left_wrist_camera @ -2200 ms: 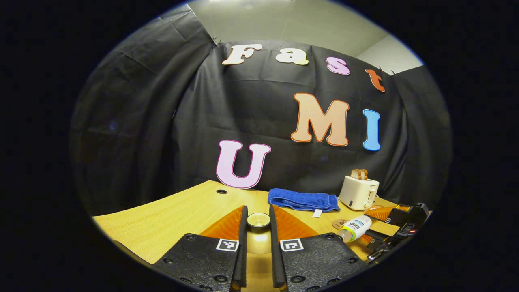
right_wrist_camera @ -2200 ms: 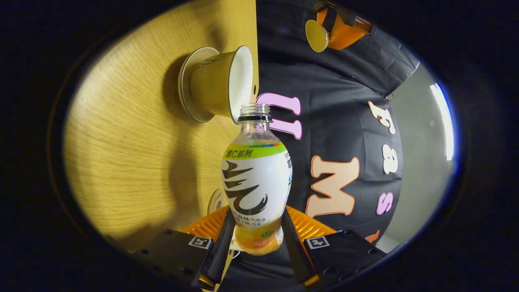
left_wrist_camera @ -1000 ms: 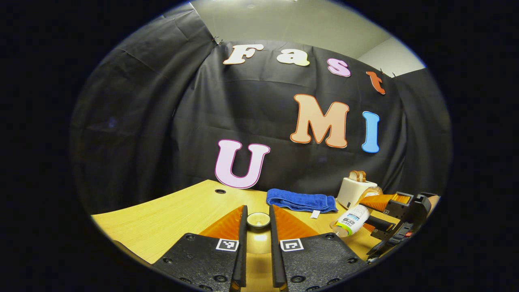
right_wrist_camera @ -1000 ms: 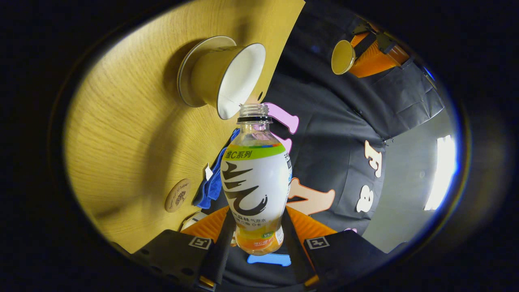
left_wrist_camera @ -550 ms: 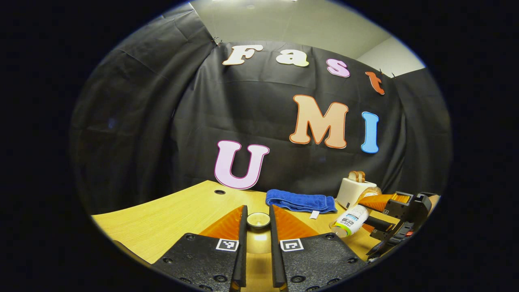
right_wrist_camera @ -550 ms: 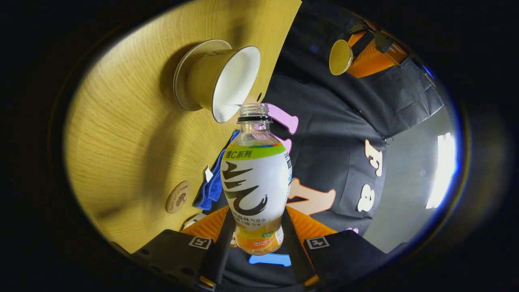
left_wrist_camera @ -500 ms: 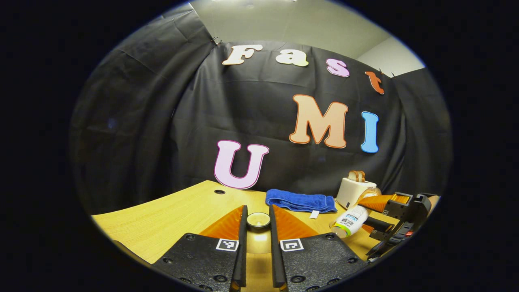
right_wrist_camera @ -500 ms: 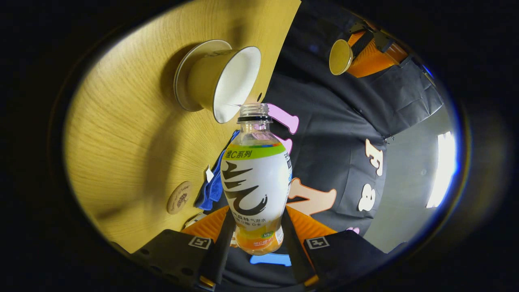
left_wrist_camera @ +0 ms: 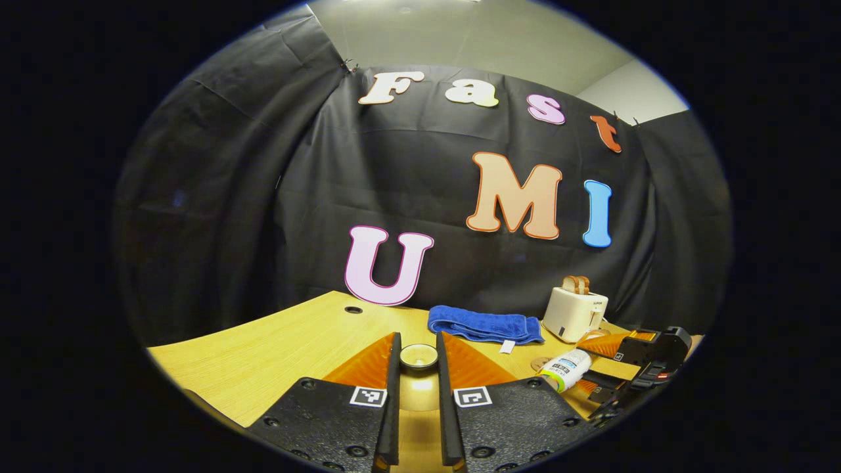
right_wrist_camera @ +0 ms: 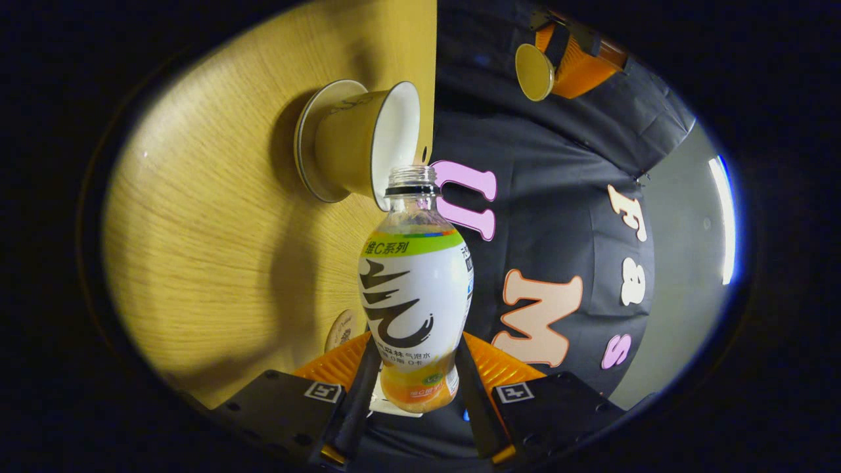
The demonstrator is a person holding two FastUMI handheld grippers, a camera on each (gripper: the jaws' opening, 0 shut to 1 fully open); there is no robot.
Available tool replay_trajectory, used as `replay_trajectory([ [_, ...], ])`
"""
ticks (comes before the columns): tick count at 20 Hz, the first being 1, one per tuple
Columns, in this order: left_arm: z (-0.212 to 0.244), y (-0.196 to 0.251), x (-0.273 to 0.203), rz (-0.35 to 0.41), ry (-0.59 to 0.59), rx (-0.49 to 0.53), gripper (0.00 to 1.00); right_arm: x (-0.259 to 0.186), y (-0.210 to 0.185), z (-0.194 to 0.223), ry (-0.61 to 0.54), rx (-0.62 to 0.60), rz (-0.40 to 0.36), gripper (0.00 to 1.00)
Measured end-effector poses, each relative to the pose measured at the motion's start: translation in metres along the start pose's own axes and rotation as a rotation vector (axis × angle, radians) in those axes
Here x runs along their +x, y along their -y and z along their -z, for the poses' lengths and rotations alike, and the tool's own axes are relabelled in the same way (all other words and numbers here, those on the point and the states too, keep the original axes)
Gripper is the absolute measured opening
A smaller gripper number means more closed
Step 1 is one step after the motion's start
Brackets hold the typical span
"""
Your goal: Open the teacup lid with one hand, grasp the water bottle and pour water into the teacup with the other hand; after pouring, place the water bottle on the coaster and then close the teacup lid.
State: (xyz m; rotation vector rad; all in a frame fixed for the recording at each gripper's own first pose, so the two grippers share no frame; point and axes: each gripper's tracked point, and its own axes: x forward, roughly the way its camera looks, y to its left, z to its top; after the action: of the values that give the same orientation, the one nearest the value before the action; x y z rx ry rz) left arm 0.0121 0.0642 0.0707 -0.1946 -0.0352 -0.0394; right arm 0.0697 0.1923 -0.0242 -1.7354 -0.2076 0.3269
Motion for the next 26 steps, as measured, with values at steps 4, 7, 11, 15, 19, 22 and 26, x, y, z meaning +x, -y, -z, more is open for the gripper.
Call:
replay_trajectory([
  [4,0.0,0.0,0.0,0.005,-0.003,-0.002,0.22,-0.004,-0.017,0.002,-0.019,0.146,-0.051,0.71],
  [7,0.0,0.001,0.0,0.008,0.002,-0.002,0.22,-0.006,-0.018,0.005,-0.035,0.322,-0.081,0.72],
  [11,0.0,0.001,0.001,0.018,-0.001,-0.007,0.22,-0.004,-0.014,0.009,-0.067,0.591,-0.113,0.7],
  [15,0.002,0.002,0.001,0.026,-0.006,-0.011,0.22,0.008,-0.002,0.019,-0.097,0.842,-0.12,0.68],
  [19,0.002,0.002,0.001,0.032,-0.007,-0.013,0.23,0.024,0.003,0.036,-0.135,1.052,-0.131,0.68],
  [22,0.003,0.003,0.002,0.039,-0.01,-0.016,0.23,0.037,0.005,0.046,-0.152,1.181,-0.122,0.69],
  [26,0.004,0.004,0.003,0.046,-0.015,-0.019,0.22,0.057,0.009,0.06,-0.17,1.343,-0.088,0.7],
])
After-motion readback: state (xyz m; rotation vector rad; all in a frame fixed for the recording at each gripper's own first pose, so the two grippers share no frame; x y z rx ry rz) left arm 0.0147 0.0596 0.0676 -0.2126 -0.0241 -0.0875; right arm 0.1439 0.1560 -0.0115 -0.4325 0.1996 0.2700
